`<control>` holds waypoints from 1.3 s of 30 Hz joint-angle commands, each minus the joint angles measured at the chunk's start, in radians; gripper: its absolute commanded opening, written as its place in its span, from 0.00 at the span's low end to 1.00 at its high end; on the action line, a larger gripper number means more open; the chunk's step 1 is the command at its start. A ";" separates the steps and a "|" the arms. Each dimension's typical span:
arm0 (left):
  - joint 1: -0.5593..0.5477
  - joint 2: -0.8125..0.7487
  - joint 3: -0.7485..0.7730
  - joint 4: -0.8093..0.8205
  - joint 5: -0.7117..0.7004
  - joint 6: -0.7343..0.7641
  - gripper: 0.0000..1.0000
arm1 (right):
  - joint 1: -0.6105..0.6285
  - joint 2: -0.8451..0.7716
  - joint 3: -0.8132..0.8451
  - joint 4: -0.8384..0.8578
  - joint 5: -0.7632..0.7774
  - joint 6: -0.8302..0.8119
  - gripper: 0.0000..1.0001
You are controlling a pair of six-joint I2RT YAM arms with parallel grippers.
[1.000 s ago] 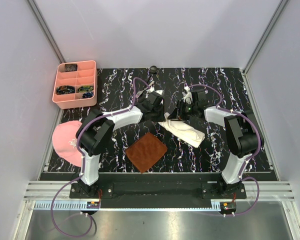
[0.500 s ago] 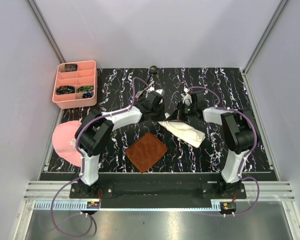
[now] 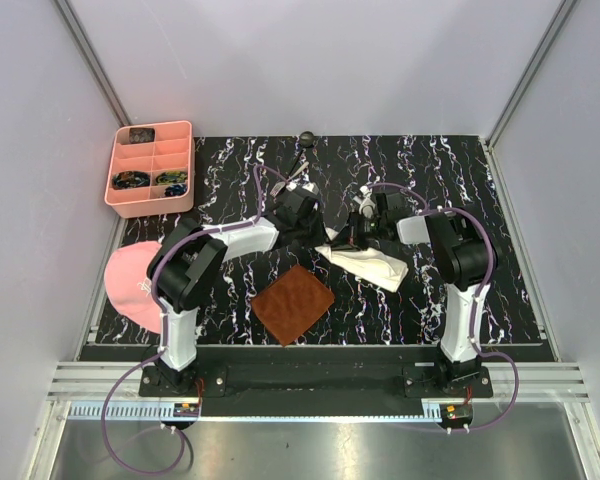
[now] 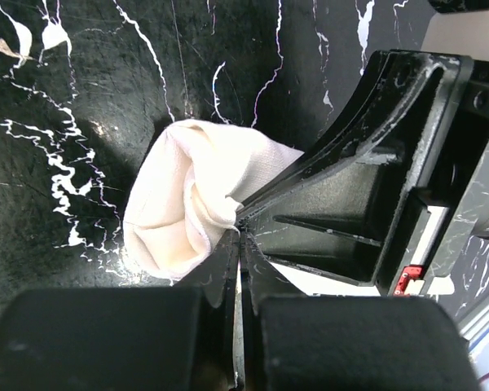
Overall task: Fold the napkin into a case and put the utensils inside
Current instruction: Grasp the top corner of the smaller rectangle folded napkin from the folded napkin.
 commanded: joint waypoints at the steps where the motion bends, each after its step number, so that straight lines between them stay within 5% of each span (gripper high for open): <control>1: -0.003 -0.050 0.008 0.078 0.000 -0.027 0.00 | -0.018 -0.087 -0.034 -0.030 0.000 -0.026 0.21; 4: 0.000 -0.050 0.021 0.045 -0.006 -0.007 0.00 | -0.034 -0.145 -0.054 -0.044 0.006 -0.027 0.35; 17: 0.002 -0.060 -0.002 0.046 0.004 0.000 0.00 | -0.067 -0.136 -0.002 -0.108 -0.005 -0.061 0.40; 20: 0.002 -0.065 -0.002 0.054 0.007 0.003 0.00 | -0.066 -0.116 0.004 -0.094 -0.020 -0.052 0.28; 22: 0.002 -0.066 -0.005 0.072 0.015 0.010 0.00 | -0.058 -0.106 0.004 -0.082 -0.028 -0.044 0.03; 23: 0.002 -0.068 -0.005 0.072 0.024 0.013 0.00 | -0.054 -0.104 0.004 -0.082 -0.033 -0.044 0.00; 34: 0.007 -0.010 0.019 0.126 0.109 -0.059 0.00 | 0.054 0.043 0.059 -0.001 -0.075 0.022 0.00; 39: 0.036 -0.007 -0.022 0.100 0.081 -0.070 0.00 | 0.011 -0.045 -0.011 -0.008 -0.053 0.019 0.23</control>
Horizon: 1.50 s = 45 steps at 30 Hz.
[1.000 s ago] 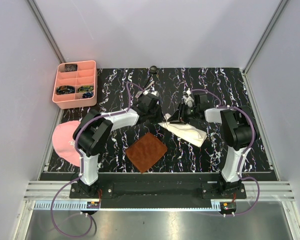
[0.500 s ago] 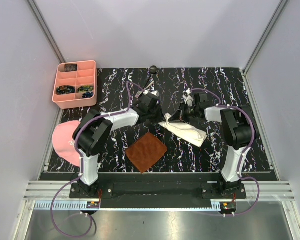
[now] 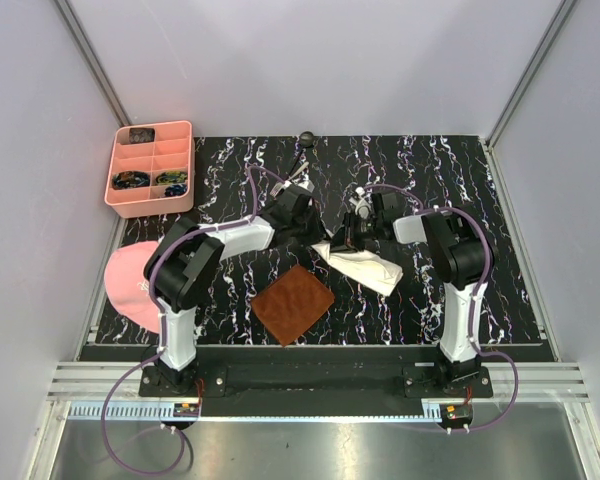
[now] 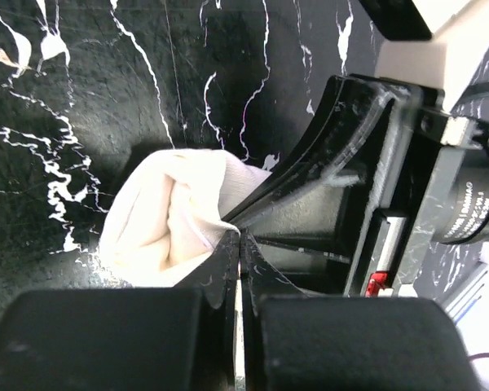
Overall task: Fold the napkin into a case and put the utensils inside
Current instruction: Grasp the top corner of the smaller rectangle folded napkin from the folded napkin.
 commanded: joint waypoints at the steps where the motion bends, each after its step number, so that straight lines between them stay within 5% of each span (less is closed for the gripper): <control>1: 0.012 0.004 -0.001 0.048 0.025 -0.025 0.00 | -0.010 -0.093 -0.045 0.010 -0.022 -0.006 0.25; 11: 0.015 -0.041 -0.023 0.044 0.014 -0.003 0.00 | -0.051 -0.190 -0.082 -0.053 -0.002 -0.039 0.42; 20: 0.015 -0.055 -0.038 0.051 0.020 -0.002 0.00 | -0.100 -0.207 -0.105 -0.059 -0.016 -0.046 0.45; 23: 0.013 -0.061 -0.037 0.051 0.020 -0.003 0.00 | -0.108 -0.192 -0.098 -0.056 -0.021 -0.045 0.41; 28: 0.012 -0.070 -0.038 0.051 0.019 -0.005 0.00 | -0.105 -0.140 -0.078 -0.007 -0.040 -0.012 0.08; 45: -0.004 -0.065 -0.027 0.052 0.014 -0.002 0.00 | -0.056 -0.121 -0.070 0.061 -0.048 0.044 0.02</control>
